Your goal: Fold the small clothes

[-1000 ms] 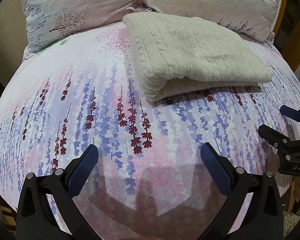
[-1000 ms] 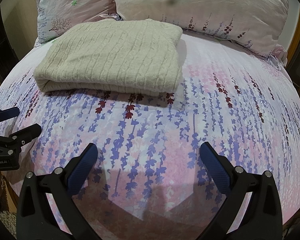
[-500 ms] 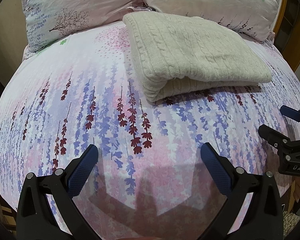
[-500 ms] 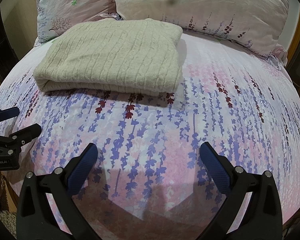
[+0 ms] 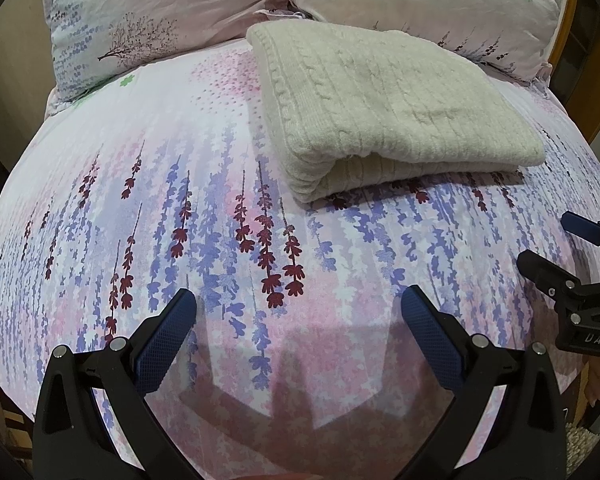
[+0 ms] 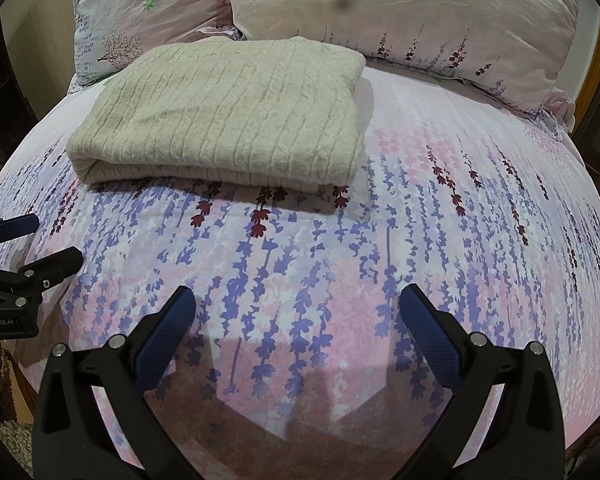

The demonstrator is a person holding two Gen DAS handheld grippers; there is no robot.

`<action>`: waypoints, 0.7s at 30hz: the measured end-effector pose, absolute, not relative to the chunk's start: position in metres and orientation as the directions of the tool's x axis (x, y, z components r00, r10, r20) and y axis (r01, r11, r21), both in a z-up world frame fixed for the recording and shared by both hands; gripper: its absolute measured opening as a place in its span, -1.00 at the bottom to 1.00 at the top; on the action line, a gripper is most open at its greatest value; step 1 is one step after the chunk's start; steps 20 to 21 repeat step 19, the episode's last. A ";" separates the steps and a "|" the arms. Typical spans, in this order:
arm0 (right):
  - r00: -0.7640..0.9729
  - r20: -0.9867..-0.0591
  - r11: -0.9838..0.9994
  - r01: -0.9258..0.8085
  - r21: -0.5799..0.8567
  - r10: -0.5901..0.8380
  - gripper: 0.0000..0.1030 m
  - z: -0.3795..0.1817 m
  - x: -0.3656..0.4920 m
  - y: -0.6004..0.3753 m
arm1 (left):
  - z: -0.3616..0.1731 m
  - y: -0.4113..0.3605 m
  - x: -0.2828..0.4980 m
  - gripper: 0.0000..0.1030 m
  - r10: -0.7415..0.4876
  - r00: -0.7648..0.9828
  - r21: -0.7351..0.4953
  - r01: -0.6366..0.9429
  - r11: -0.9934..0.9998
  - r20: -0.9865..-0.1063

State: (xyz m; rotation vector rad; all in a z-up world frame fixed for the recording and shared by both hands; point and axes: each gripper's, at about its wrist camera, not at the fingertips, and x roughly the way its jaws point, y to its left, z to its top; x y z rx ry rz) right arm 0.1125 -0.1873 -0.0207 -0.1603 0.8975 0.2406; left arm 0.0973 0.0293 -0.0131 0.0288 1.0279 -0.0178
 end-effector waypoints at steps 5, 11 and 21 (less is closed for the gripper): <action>0.600 -0.788 0.961 -0.273 -0.037 0.140 0.97 -0.021 0.113 -0.187 | -0.013 0.029 0.100 0.97 -0.003 0.513 0.015 0.031 0.999 -0.858; 0.600 -0.788 0.961 -0.273 -0.037 0.140 0.97 -0.021 0.113 -0.187 | -0.013 0.029 0.100 0.97 -0.003 0.513 0.015 0.031 0.999 -0.858; 0.600 -0.788 0.961 -0.274 -0.038 0.140 0.97 -0.021 0.113 -0.187 | -0.013 0.029 0.100 0.97 -0.003 0.514 0.015 0.031 0.999 -0.858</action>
